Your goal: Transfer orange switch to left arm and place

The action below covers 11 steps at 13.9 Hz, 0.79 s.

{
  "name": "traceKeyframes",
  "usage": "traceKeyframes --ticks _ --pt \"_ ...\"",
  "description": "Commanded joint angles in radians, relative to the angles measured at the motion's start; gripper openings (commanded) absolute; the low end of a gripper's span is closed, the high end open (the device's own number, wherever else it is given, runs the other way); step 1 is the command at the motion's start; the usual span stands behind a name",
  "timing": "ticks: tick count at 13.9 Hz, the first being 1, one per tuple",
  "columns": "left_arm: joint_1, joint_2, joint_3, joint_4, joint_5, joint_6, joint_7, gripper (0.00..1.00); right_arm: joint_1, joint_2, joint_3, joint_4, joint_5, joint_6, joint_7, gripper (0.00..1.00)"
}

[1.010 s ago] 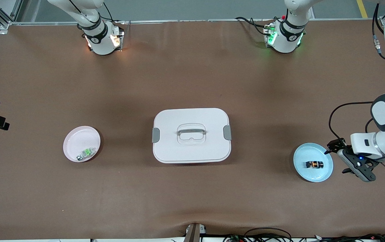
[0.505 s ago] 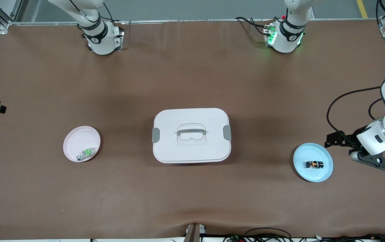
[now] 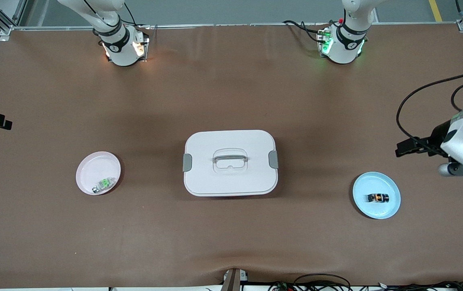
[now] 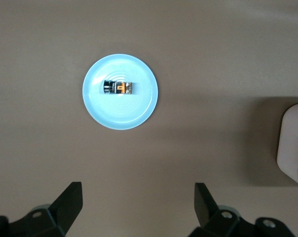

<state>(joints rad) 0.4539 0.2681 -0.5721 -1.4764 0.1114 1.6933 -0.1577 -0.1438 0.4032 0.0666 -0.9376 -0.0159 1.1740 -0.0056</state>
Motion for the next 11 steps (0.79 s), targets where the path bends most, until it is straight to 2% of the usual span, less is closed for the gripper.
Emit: traceKeyframes --ticks 1,3,5,8,9,11 --pt "0.011 -0.078 0.004 -0.024 0.017 -0.026 -0.008 1.00 -0.020 -0.021 0.001 -0.007 -0.001 0.007 0.010 1.00" --pt "-0.041 -0.101 0.062 -0.034 0.060 -0.029 -0.003 1.00 -0.017 -0.026 -0.001 -0.007 -0.004 0.035 0.015 1.00" --pt "-0.195 -0.128 0.211 -0.048 0.096 -0.029 0.000 1.00 -0.022 -0.032 0.001 -0.009 0.005 0.045 0.023 1.00" --pt "-0.263 -0.171 0.274 -0.057 0.083 -0.078 0.018 1.00 -0.010 -0.058 0.002 -0.021 0.001 0.052 0.019 1.00" --pt "-0.309 -0.203 0.315 -0.088 0.082 -0.087 0.021 1.00 -0.013 -0.058 0.004 -0.023 0.011 0.043 0.012 1.00" --pt "-0.337 -0.265 0.346 -0.145 0.050 -0.086 0.021 1.00 -0.008 -0.088 0.004 -0.073 0.011 0.050 0.010 1.00"
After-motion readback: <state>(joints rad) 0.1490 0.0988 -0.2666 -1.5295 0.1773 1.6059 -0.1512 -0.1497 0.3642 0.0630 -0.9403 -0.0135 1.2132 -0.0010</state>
